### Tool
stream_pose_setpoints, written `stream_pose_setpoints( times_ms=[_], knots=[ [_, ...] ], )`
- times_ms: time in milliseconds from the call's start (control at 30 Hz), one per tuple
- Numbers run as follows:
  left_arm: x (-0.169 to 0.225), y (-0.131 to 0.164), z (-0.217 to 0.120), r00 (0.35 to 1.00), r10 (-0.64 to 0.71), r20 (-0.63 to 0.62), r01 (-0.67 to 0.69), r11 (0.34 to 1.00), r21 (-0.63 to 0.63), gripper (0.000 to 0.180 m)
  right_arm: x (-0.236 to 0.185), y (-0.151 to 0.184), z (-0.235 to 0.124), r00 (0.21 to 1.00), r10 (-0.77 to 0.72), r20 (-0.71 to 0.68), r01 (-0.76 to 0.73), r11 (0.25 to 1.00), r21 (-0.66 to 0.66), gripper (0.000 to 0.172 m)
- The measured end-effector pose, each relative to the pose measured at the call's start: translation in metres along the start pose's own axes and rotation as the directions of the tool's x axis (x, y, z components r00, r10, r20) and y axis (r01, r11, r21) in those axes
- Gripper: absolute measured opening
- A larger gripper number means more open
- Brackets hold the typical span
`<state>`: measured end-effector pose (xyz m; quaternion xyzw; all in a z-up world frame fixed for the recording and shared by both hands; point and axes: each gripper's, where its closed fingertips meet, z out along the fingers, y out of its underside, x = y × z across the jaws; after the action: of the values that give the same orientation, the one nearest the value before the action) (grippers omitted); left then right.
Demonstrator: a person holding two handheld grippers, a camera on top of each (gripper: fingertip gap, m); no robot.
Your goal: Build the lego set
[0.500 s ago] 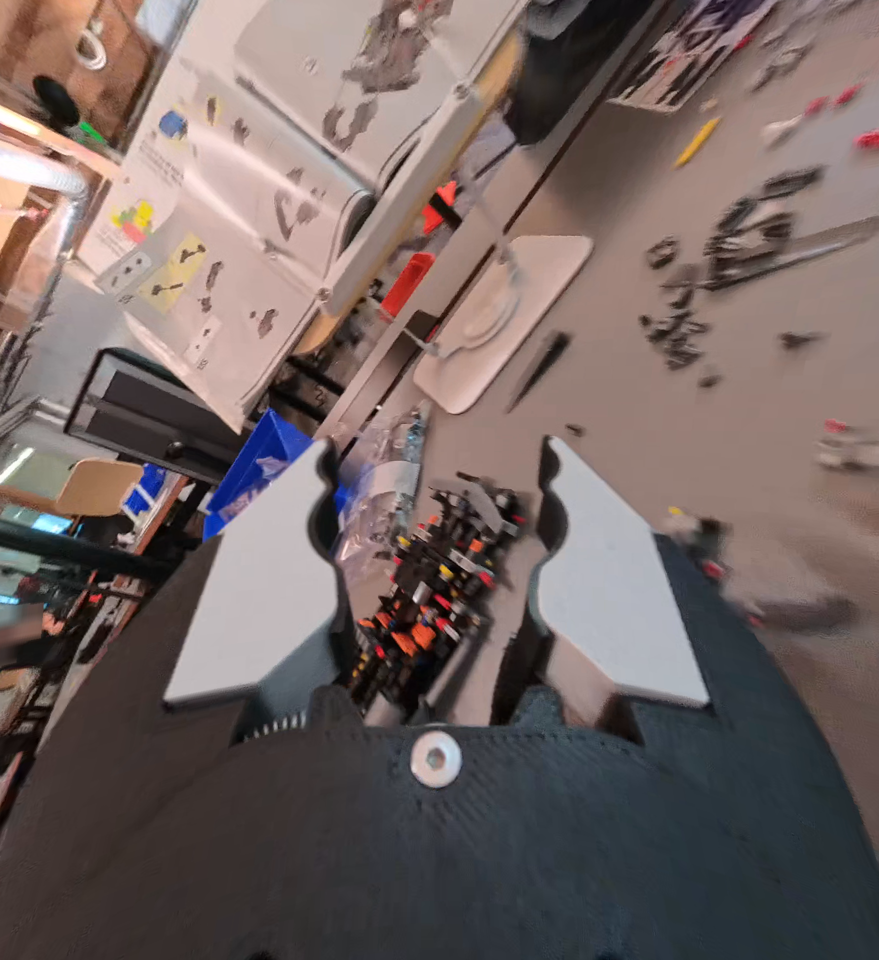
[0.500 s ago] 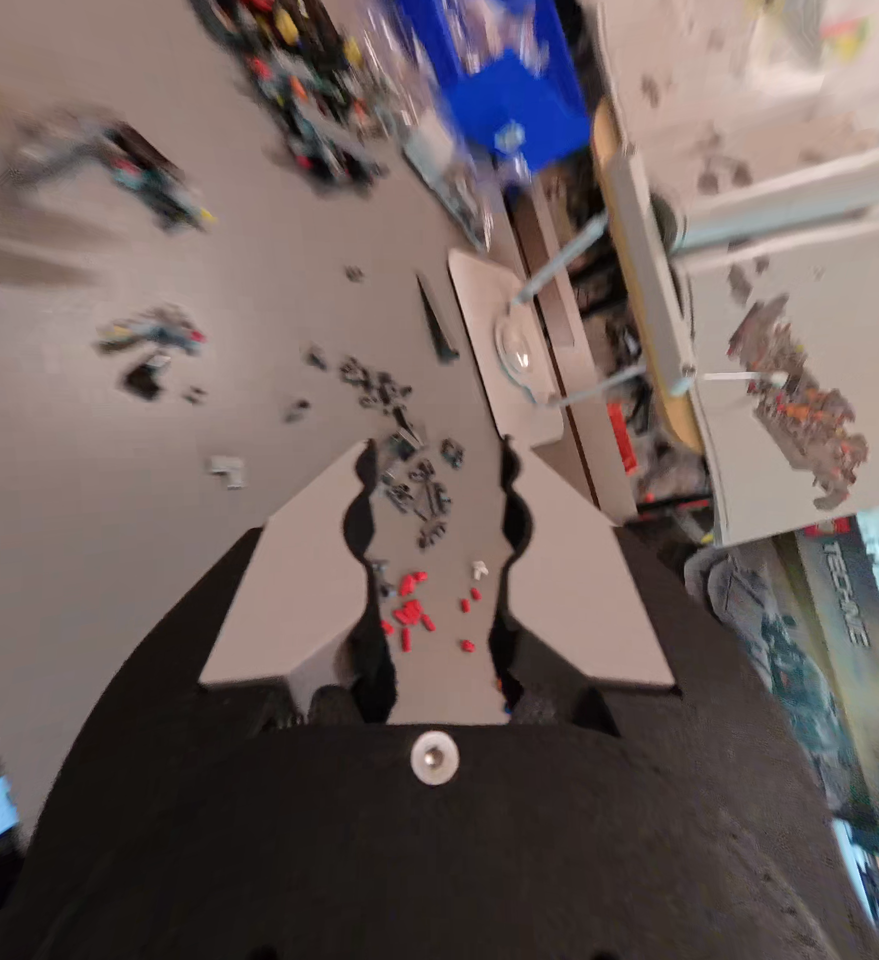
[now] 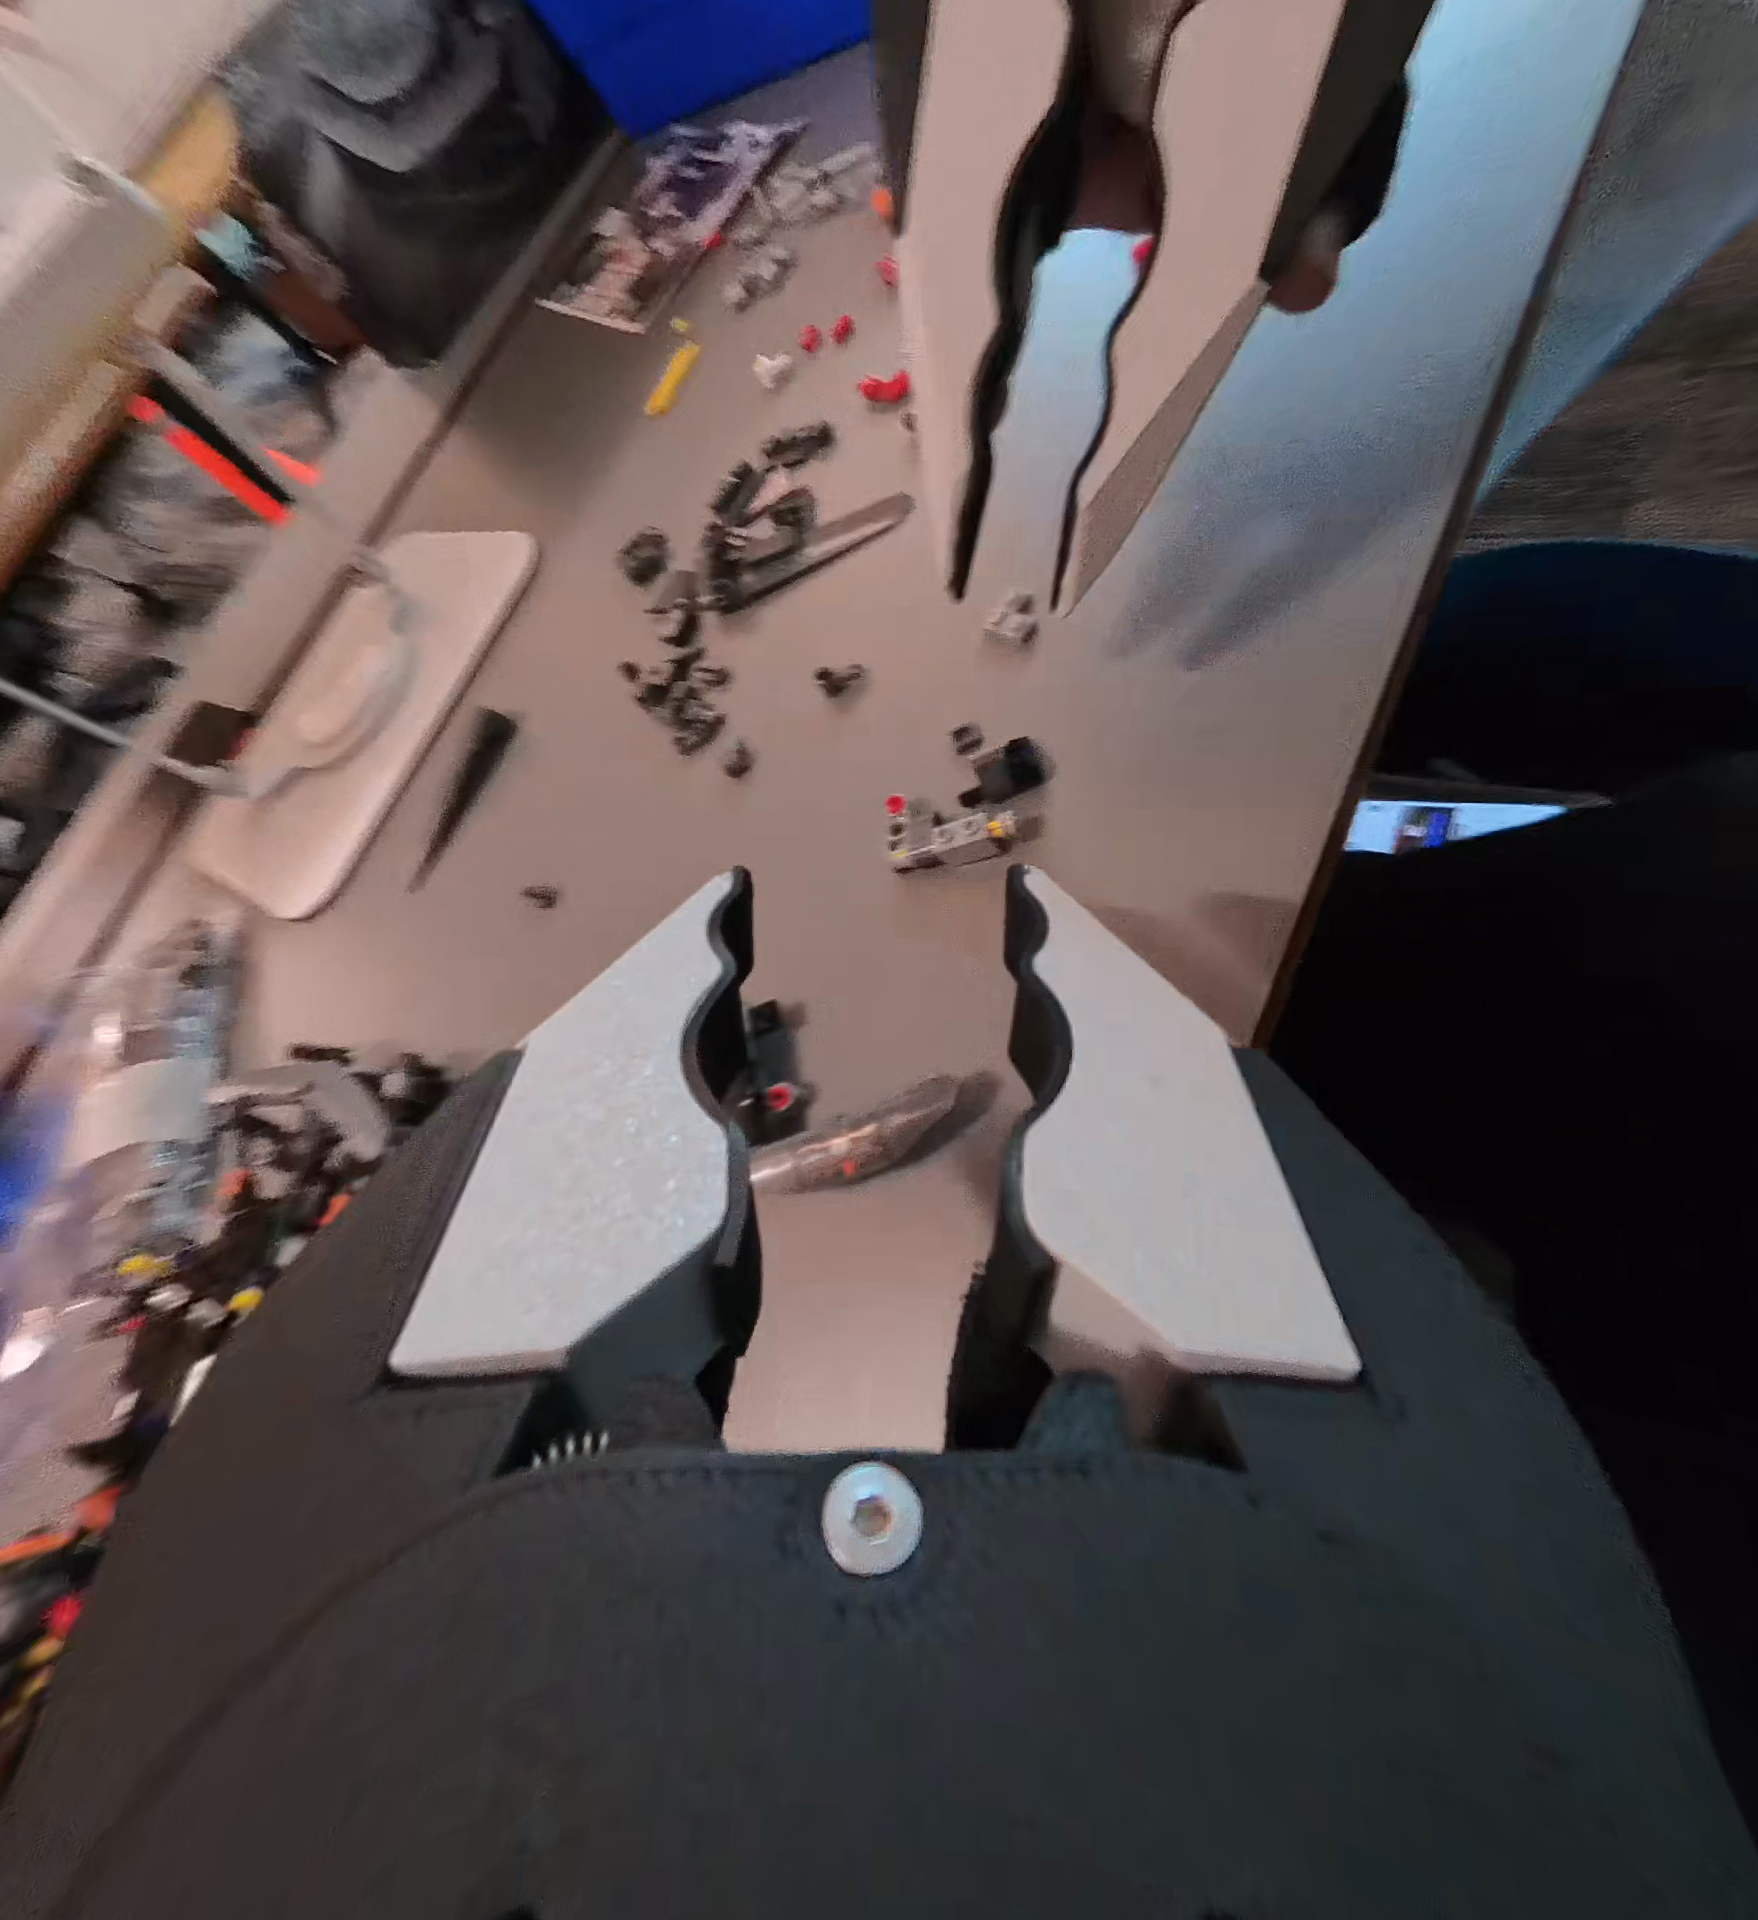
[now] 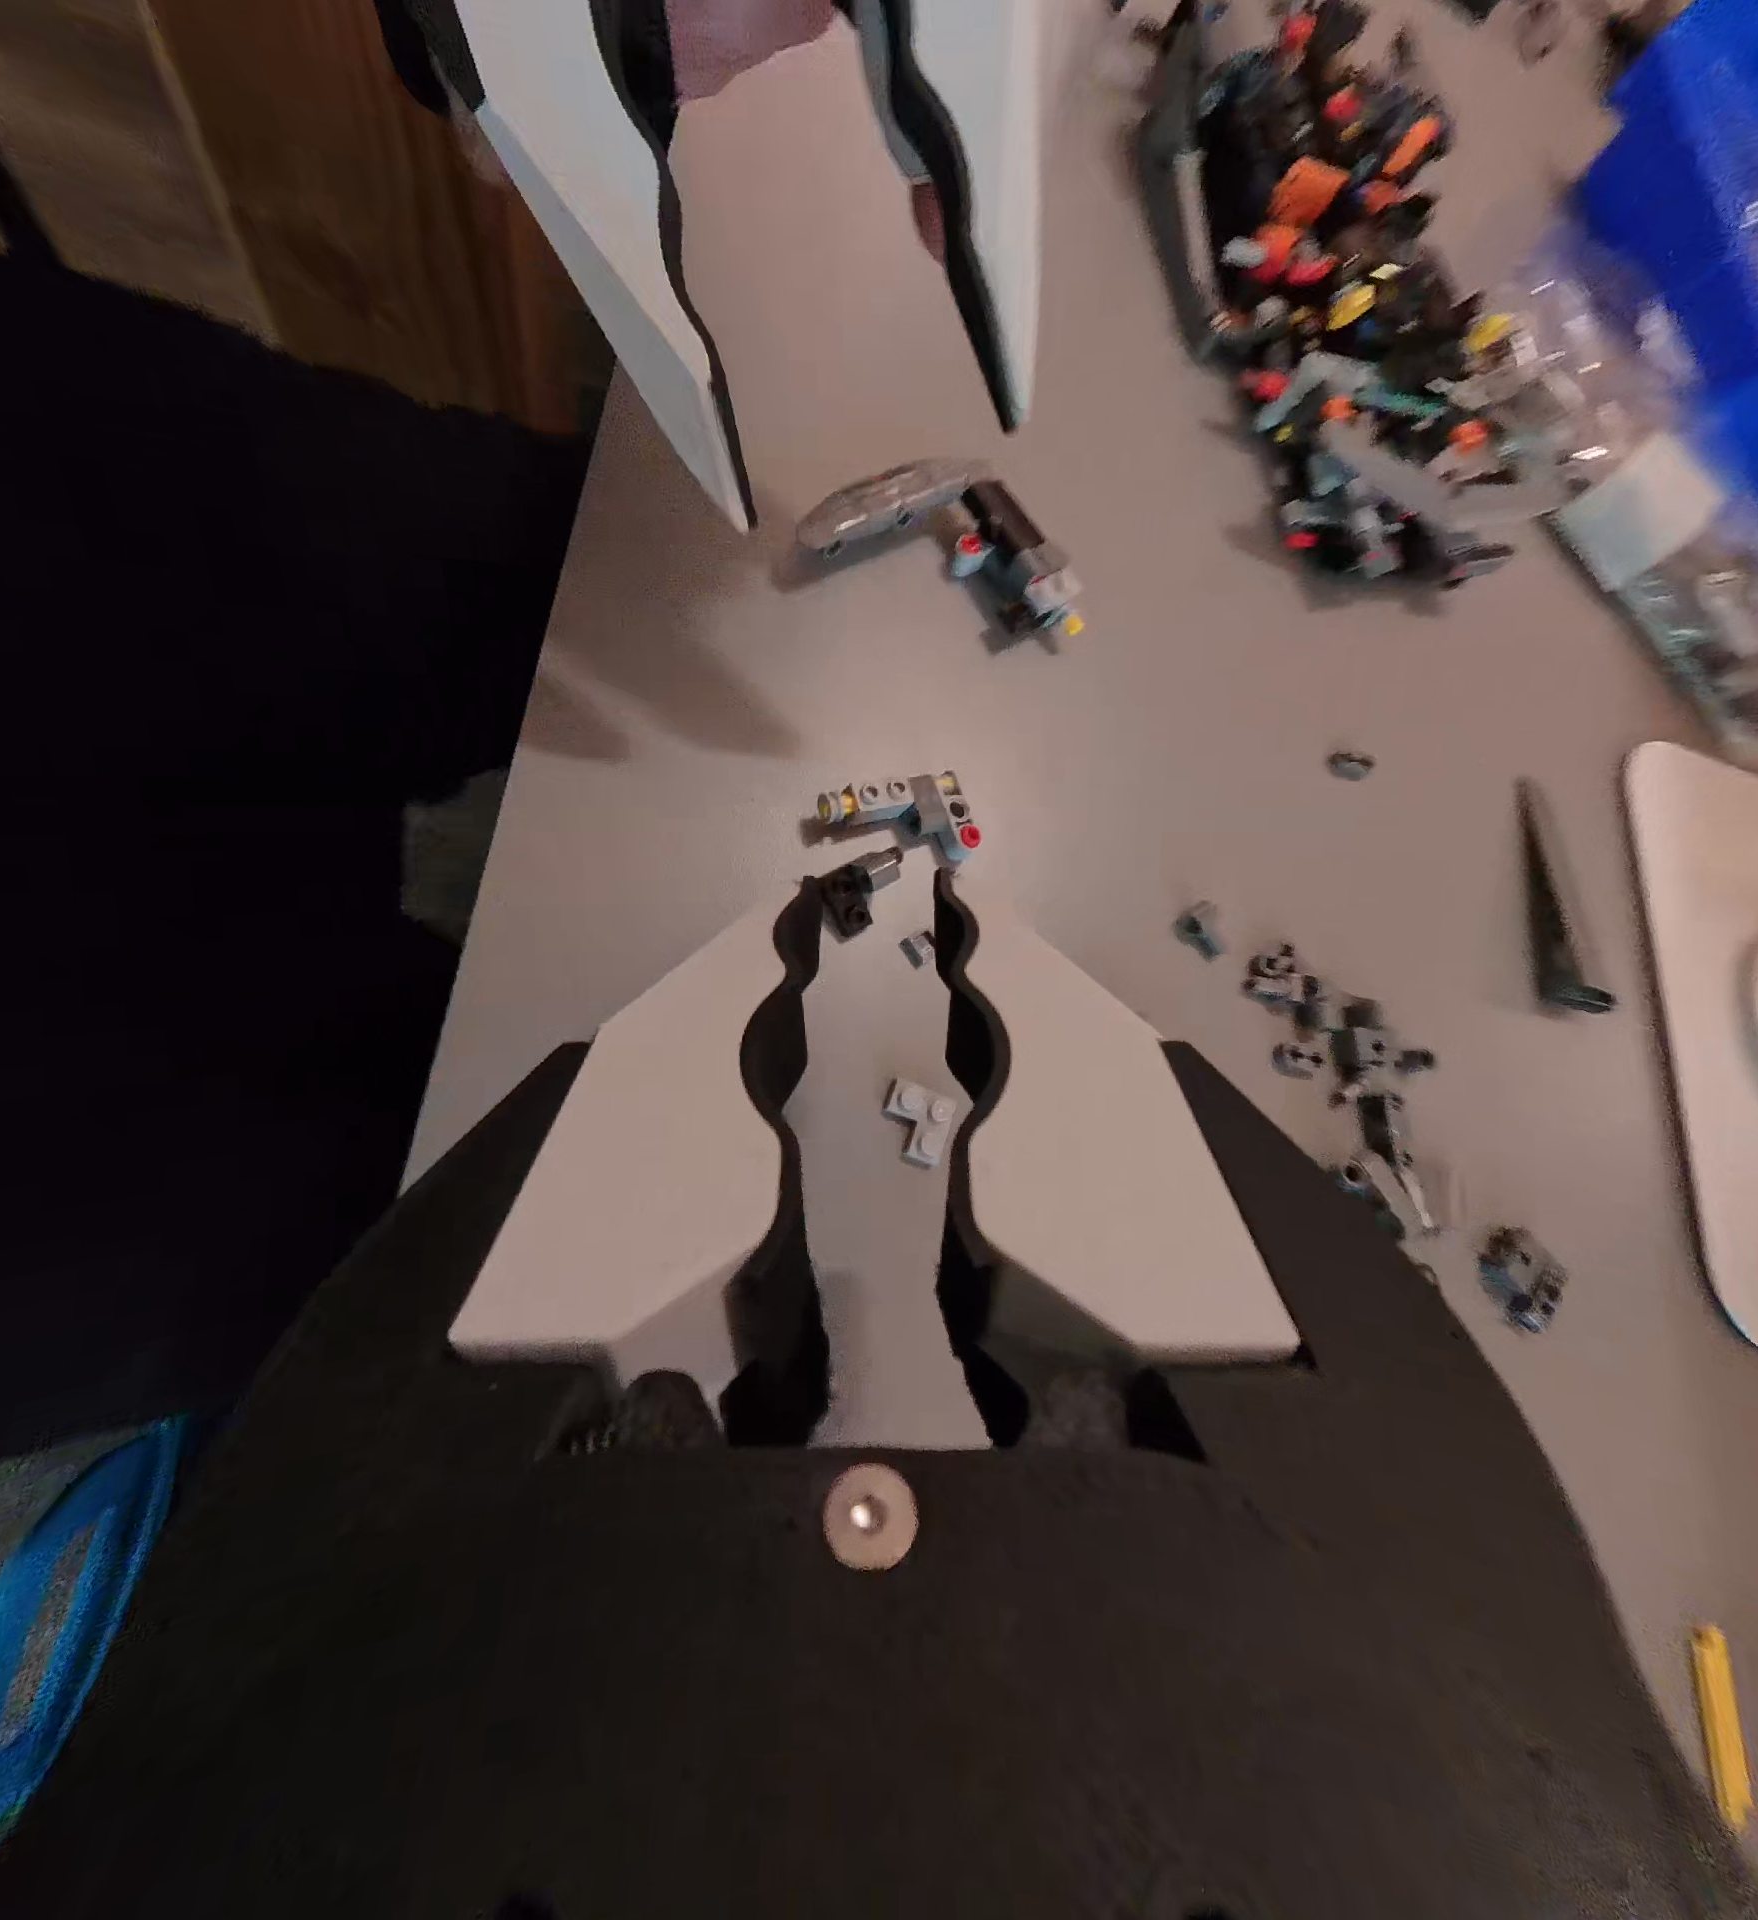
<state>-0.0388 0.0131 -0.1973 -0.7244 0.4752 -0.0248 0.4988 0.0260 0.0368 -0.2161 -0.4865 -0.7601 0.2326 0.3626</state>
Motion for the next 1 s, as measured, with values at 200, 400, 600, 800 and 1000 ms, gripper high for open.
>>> stream_pose_setpoints(
  times_ms=[200,400,600,800,1000],
  knots=[
    [0.006,0.013,0.036,0.998,-0.002,-0.058,-0.003,0.995,-0.098,0.054,0.001,0.018,0.024,0.989,-0.056,0.134,0.066,0.995,-0.074,0.021],
    [0.015,0.016,0.053,0.994,-0.022,-0.104,0.003,0.983,-0.181,0.054,-0.002,0.021,0.035,0.979,-0.084,0.188,0.102,0.991,-0.086,0.016],
    [0.020,0.023,0.064,0.991,-0.049,-0.125,0.018,0.972,-0.236,0.051,-0.006,0.018,0.035,0.971,-0.089,0.221,0.102,0.994,-0.048,0.018],
    [0.022,0.023,0.064,0.992,-0.055,-0.109,0.029,0.973,-0.230,0.050,-0.004,0.024,0.041,0.972,-0.102,0.212,0.118,0.991,-0.063,0.019],
    [0.022,0.022,0.069,0.986,-0.081,-0.149,0.043,0.969,-0.242,0.046,-0.005,0.023,0.043,0.968,-0.094,0.232,0.110,0.992,-0.058,0.014]
  ],
)
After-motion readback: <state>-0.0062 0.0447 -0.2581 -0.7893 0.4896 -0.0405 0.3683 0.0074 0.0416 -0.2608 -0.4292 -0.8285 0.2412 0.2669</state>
